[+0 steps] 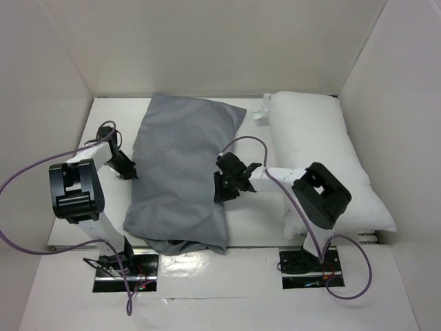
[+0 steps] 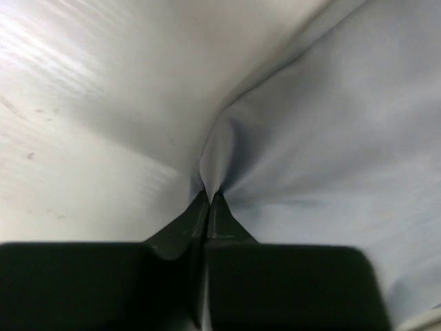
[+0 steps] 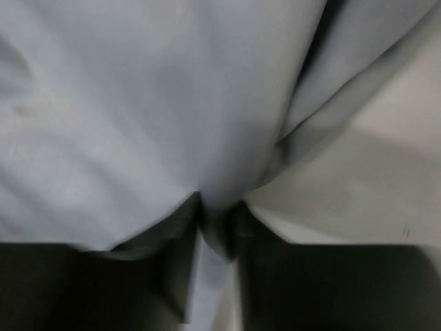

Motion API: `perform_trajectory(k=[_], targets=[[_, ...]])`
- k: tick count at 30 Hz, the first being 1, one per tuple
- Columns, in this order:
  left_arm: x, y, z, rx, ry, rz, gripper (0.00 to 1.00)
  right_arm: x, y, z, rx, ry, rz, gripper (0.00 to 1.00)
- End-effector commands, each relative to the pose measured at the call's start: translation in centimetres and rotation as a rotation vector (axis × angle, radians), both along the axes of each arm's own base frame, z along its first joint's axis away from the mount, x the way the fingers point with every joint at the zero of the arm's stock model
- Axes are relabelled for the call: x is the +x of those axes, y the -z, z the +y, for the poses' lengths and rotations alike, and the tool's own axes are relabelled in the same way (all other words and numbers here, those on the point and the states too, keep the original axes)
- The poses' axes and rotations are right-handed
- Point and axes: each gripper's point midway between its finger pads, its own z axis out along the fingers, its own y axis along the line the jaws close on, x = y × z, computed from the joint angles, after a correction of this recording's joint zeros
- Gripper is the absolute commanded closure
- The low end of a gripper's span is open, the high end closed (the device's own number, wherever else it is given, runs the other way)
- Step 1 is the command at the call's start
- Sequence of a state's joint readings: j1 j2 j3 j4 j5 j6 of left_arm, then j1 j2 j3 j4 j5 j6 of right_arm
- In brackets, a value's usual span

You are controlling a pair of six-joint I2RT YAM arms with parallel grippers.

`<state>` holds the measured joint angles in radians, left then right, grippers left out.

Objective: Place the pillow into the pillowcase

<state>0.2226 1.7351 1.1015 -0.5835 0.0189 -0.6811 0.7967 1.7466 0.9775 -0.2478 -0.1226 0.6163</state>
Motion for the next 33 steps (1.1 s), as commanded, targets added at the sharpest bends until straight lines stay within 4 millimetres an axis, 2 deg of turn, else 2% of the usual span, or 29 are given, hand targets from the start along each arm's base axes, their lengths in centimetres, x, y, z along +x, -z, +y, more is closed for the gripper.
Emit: perform_trajectory(k=[1, 3, 5, 6, 7, 9, 10, 11, 12, 13, 14, 15, 16, 17, 18, 19, 20, 21, 22, 23, 25, 26, 27, 28, 29, 30, 31, 32, 33], targets=[[0.2, 0.9, -1.4, -0.120, 0.003, -0.006, 0.99, 1.6, 0.9, 1.0, 0.009, 0.002, -0.008, 0.75], [0.0, 1.1, -1.1, -0.130, -0.010, -0.006, 1.00, 3.2, 1.3, 0.3, -0.024, 0.026, -0.026, 1.00], [-1.3, 1.5, -0.3, -0.131, -0.070, 0.015, 1.00, 5.8, 0.2, 0.1, -0.037, 0.039, -0.072, 1.00], [-1.6, 1.3, 0.4, -0.133, -0.105, 0.009, 1.00, 6.9, 0.5, -0.1, -0.054, 0.044, -0.078, 1.00], [-2.3, 1.0, 0.6, -0.134, -0.127, 0.003, 1.00, 9.0, -1.1, 0.7, -0.030, 0.050, -0.119, 1.00], [-3.1, 0.7, 1.1, -0.135, -0.164, -0.006, 1.00, 12.0, -1.8, -0.3, -0.043, 0.060, -0.150, 1.00], [-3.7, 0.3, 1.7, -0.124, -0.196, -0.019, 1.00, 14.6, -2.2, -0.6, -0.052, 0.070, -0.170, 1.00], [-4.2, 0.7, 1.7, -0.119, -0.200, -0.004, 1.00, 15.9, -2.4, -0.7, -0.050, 0.087, -0.173, 1.00], [-4.3, -0.2, 2.0, -0.110, -0.209, -0.037, 1.00, 17.2, -2.4, -0.9, -0.058, 0.084, -0.186, 1.00], [-4.5, -0.5, 1.9, -0.110, -0.217, -0.046, 1.00, 18.1, -0.9, -1.1, -0.069, 0.083, -0.166, 1.00], [-5.0, -0.6, 1.7, -0.109, -0.217, -0.050, 1.00, 19.1, -0.8, -1.2, -0.078, 0.080, -0.168, 1.00], [-4.7, -1.2, 1.5, -0.115, -0.211, -0.074, 1.00, 21.9, -2.5, -1.1, -0.068, 0.096, -0.228, 1.00], [-4.9, -1.9, 1.5, -0.108, -0.210, -0.099, 1.00, 22.7, -0.5, -1.1, -0.101, 0.091, -0.215, 1.00], [-4.7, -2.4, 1.2, -0.123, -0.201, -0.120, 1.00, 23.5, -0.2, -1.6, -0.115, 0.095, -0.206, 1.00], [-4.2, -3.2, 0.9, -0.139, -0.178, -0.150, 1.00, 25.8, -2.3, -1.3, -0.095, 0.104, -0.254, 1.00], [-4.1, -4.2, 0.8, -0.134, -0.152, -0.175, 0.85, 26.1, -1.9, -0.9, -0.093, 0.098, -0.242, 0.75], [-3.0, -5.8, 1.0, -0.113, -0.121, -0.224, 0.71, 26.4, -2.7, -0.7, -0.084, 0.086, -0.254, 0.50], [-2.8, -6.8, 1.1, -0.101, -0.105, -0.243, 0.57, 26.5, -3.8, -0.6, -0.073, 0.088, -0.271, 0.31], [-2.5, -7.8, 0.7, -0.075, -0.060, -0.261, 0.44, 26.6, -5.0, -0.5, -0.058, 0.091, -0.297, 0.21], [-2.2, -9.3, 0.5, -0.058, -0.028, -0.296, 0.30, 26.3, -8.2, -0.1, -0.026, 0.087, -0.347, 0.10], [-1.8, -11.5, 0.1, -0.007, 0.044, -0.330, 0.24, 25.0, -9.8, -0.5, -0.028, 0.093, -0.377, 0.03], [-1.9, -12.1, -1.0, -0.004, 0.092, -0.337, 0.24, 24.3, -13.5, -0.4, -0.004, 0.099, -0.440, 0.03], [-2.2, -12.6, -1.6, 0.002, 0.120, -0.347, 0.24, 23.3, -13.0, -1.3, -0.026, 0.105, -0.426, 0.02], [-2.9, -12.6, -2.1, 0.007, 0.131, -0.328, 0.26, 22.0, -13.7, -0.9, -0.032, 0.095, -0.440, 0.02], [-3.5, -12.4, -3.2, -0.001, 0.163, -0.318, 0.28, 21.0, -16.5, -1.5, -0.026, 0.112, -0.491, 0.00], [-4.7, -11.2, -4.3, -0.033, 0.185, -0.292, 0.30, 19.1, -15.0, -1.9, -0.045, 0.099, -0.451, 0.00], [-5.7, -11.4, -5.1, -0.058, 0.186, -0.306, 0.32, 17.3, -14.8, -1.5, -0.054, 0.087, -0.449, 0.00], [-6.5, -11.0, -6.4, -0.091, 0.208, -0.302, 0.32, 15.6, -16.5, -1.6, -0.037, 0.087, -0.474, 0.00], [-8.1, -9.5, -7.8, -0.146, 0.219, -0.265, 0.32, 13.1, -14.2, -1.6, -0.062, 0.074, -0.429, 0.02]])
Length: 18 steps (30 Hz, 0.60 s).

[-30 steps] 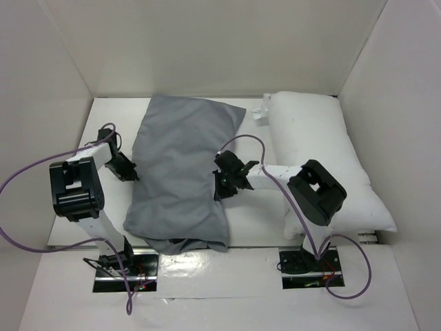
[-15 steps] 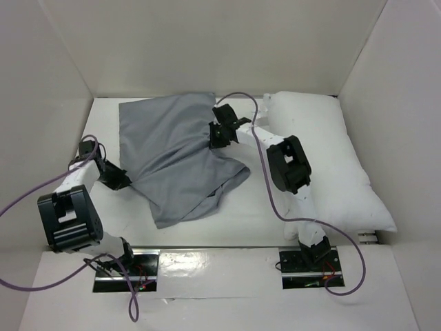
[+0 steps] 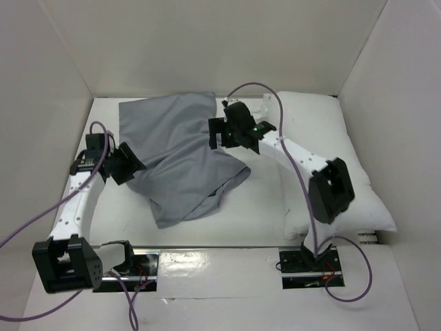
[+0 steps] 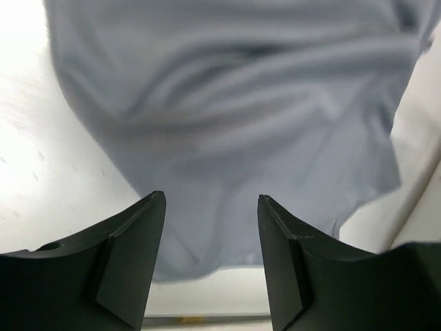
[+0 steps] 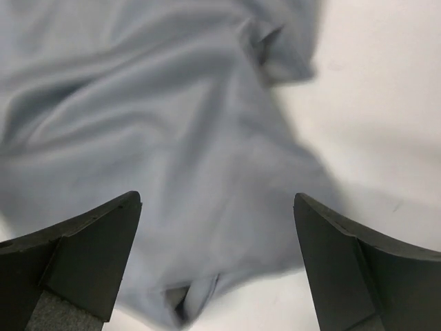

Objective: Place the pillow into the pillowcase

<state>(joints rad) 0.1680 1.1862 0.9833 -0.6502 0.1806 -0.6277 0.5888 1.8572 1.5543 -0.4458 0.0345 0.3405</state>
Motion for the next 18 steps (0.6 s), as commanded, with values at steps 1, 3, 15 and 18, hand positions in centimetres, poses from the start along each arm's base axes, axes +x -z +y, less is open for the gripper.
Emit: perform_trajectory(k=[1, 3, 15, 18], targets=[[-5.4, 2.7, -3.5, -0.101, 0.060, 0.110, 0.32, -6.0, -0.4, 0.2, -0.019, -0.008, -0.008, 0.02], [-7.5, 4.5, -5.2, -0.126, 0.096, 0.155, 0.30, -10.1, 1.4, -0.6, -0.008, -0.021, 0.053, 0.03], [-10.7, 9.1, -8.0, -0.089, 0.021, 0.298, 0.25, -20.7, 7.5, 2.1, 0.174, -0.097, 0.290, 0.06], [-10.6, 10.3, -8.5, -0.074, 0.029, 0.309, 0.24, -20.2, 9.1, 2.7, 0.162, -0.095, 0.301, 0.06]])
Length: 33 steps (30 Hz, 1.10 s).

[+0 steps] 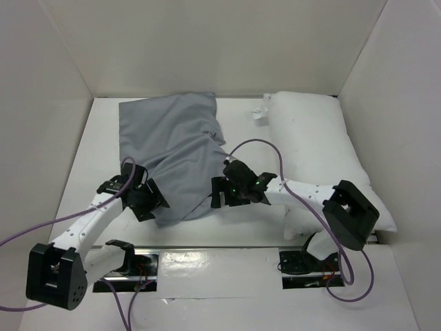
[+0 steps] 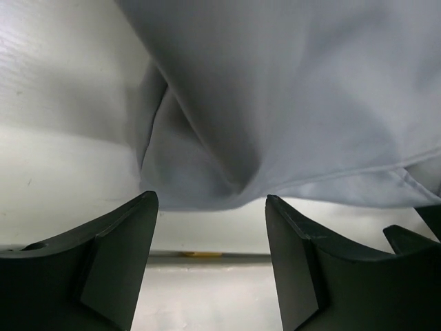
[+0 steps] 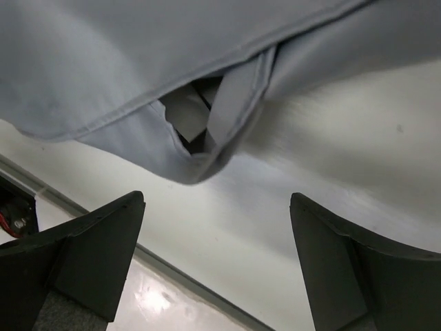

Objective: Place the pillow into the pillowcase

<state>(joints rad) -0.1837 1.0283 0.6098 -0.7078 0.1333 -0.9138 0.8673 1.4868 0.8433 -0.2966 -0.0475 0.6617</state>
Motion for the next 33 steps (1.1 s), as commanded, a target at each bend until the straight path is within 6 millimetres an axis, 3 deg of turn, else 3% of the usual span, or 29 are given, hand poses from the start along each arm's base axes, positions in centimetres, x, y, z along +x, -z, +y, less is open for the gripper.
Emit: perform_trajectory(k=[1, 5, 6, 8, 9, 11, 13, 14, 17, 18, 21, 22, 24, 28, 30, 31, 33], targets=[[0.6, 1.5, 0.0, 0.037, -0.051, 0.003, 0.24, 1.3, -0.2, 2.8, 0.091, 0.004, -0.016, 0.08], [1.3, 3.1, -0.3, 0.055, -0.042, -0.001, 0.24, 2.4, 0.8, 4.2, 0.097, 0.003, -0.021, 0.16], [1.4, 3.3, -0.6, 0.055, -0.033, 0.000, 0.27, 2.6, 0.9, 4.4, 0.096, 0.004, -0.020, 0.28], [1.5, 3.9, -0.4, 0.082, -0.031, 0.020, 0.51, 3.4, 1.1, 4.6, 0.077, 0.015, -0.041, 0.45], [2.0, 3.7, -0.6, 0.080, -0.031, 0.015, 0.70, 3.9, 0.6, 4.7, 0.072, 0.017, -0.060, 0.67], [2.7, 3.0, -0.7, 0.082, -0.021, 0.006, 1.00, 4.6, -0.5, 4.5, 0.067, 0.028, -0.103, 0.86], [2.9, 2.2, -0.8, 0.085, -0.013, 0.006, 1.00, 6.0, -2.6, 4.3, 0.057, 0.030, -0.160, 1.00], [3.9, 0.0, -1.3, 0.070, -0.006, -0.049, 1.00, 6.5, -3.1, 4.1, 0.033, 0.034, -0.180, 1.00], [3.9, -3.4, -1.4, 0.059, 0.029, -0.096, 1.00, 8.4, -5.8, 2.9, -0.015, 0.031, -0.226, 1.00], [4.6, -6.3, -2.0, 0.023, 0.046, -0.168, 1.00, 8.5, -7.0, 2.9, -0.029, 0.019, -0.225, 1.00], [4.0, -10.2, -2.4, -0.015, 0.068, -0.214, 1.00, 9.4, -9.1, 1.2, -0.085, 0.036, -0.252, 1.00], [3.5, -11.4, -2.4, -0.025, 0.082, -0.242, 1.00, 9.5, -8.8, 0.4, -0.113, 0.025, -0.247, 1.00], [2.4, -12.2, -2.2, -0.030, 0.096, -0.237, 1.00, 9.6, -9.8, -0.6, -0.124, 0.039, -0.262, 1.00], [0.8, -13.2, -2.0, -0.038, 0.110, -0.241, 1.00, 9.1, -9.2, -4.5, -0.212, 0.053, -0.208, 1.00], [-0.2, -12.9, -1.8, -0.041, 0.115, -0.219, 1.00, 8.4, -9.1, -5.4, -0.218, 0.030, -0.174, 1.00], [-0.8, -12.5, -2.0, -0.056, 0.123, -0.212, 0.92, 7.7, -8.8, -5.7, -0.231, 0.009, -0.145, 1.00], [-1.0, -12.2, -2.6, -0.086, 0.165, -0.223, 0.57, 7.3, -8.1, -5.2, -0.225, -0.022, -0.116, 1.00]])
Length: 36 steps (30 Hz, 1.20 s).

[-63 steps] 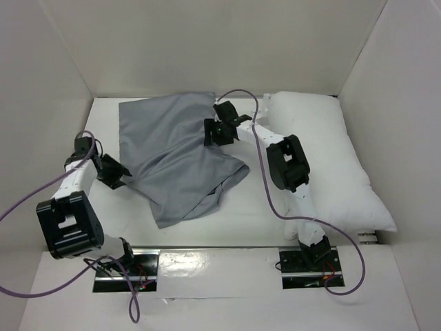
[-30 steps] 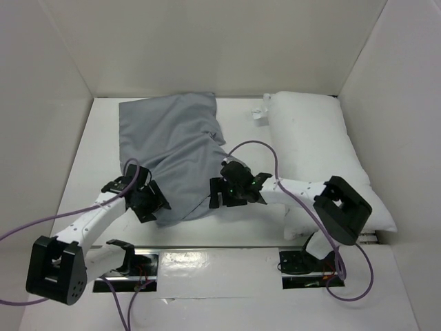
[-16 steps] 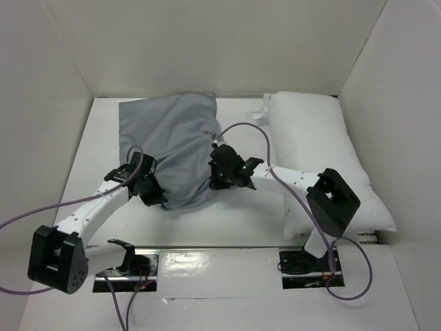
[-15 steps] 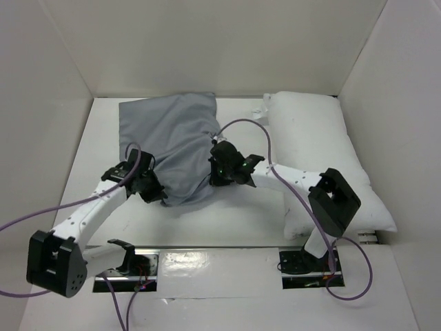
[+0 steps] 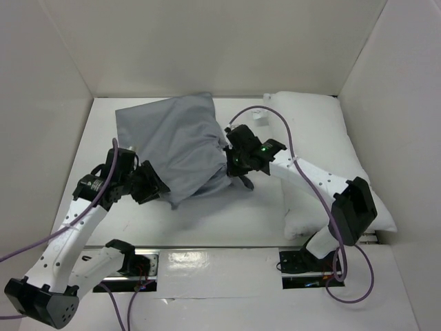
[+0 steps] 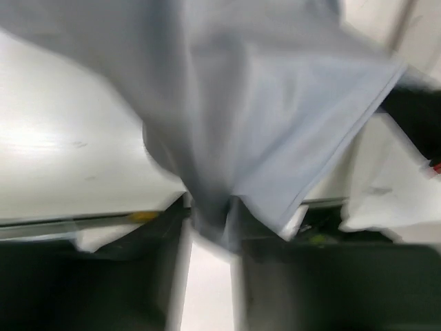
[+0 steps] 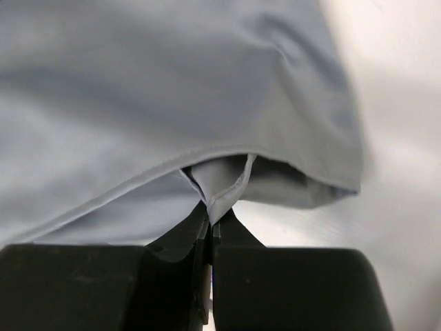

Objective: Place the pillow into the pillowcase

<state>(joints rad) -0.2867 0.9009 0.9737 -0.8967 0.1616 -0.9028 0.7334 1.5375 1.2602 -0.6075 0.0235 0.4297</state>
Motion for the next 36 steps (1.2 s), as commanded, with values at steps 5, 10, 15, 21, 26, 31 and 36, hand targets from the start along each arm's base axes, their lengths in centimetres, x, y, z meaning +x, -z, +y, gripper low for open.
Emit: perform_trajectory(k=[5, 10, 15, 21, 26, 31, 36], targets=[[-0.9, 0.5, 0.1, 0.051, 0.107, 0.004, 0.28, -0.6, 5.5, 0.6, -0.019, -0.103, 0.184, 0.58], [1.1, 0.6, -1.1, 0.162, 0.302, -0.046, 0.39, -0.1, 4.3, -1.5, -0.078, -0.001, 0.124, 0.17], [2.7, 2.3, -3.1, 0.313, 0.392, -0.027, 0.39, -2.9, 2.7, -6.7, -0.099, 0.111, 0.135, 0.10], [4.2, 3.6, -9.6, 0.444, 0.508, -0.055, 0.33, -5.3, 1.0, -10.1, -0.060, 0.239, 0.111, 0.15], [5.9, 4.2, -13.3, 0.450, 0.473, -0.128, 0.33, -5.0, -2.1, -11.2, 0.040, 0.355, 0.014, 0.25], [7.6, 4.8, -16.3, 0.394, 0.433, -0.175, 0.29, -4.7, -2.4, -11.7, 0.051, 0.389, -0.014, 0.28], [9.7, 6.5, -18.3, 0.406, 0.410, -0.169, 0.31, -4.3, -2.5, -11.8, 0.050, 0.398, -0.013, 0.28]])
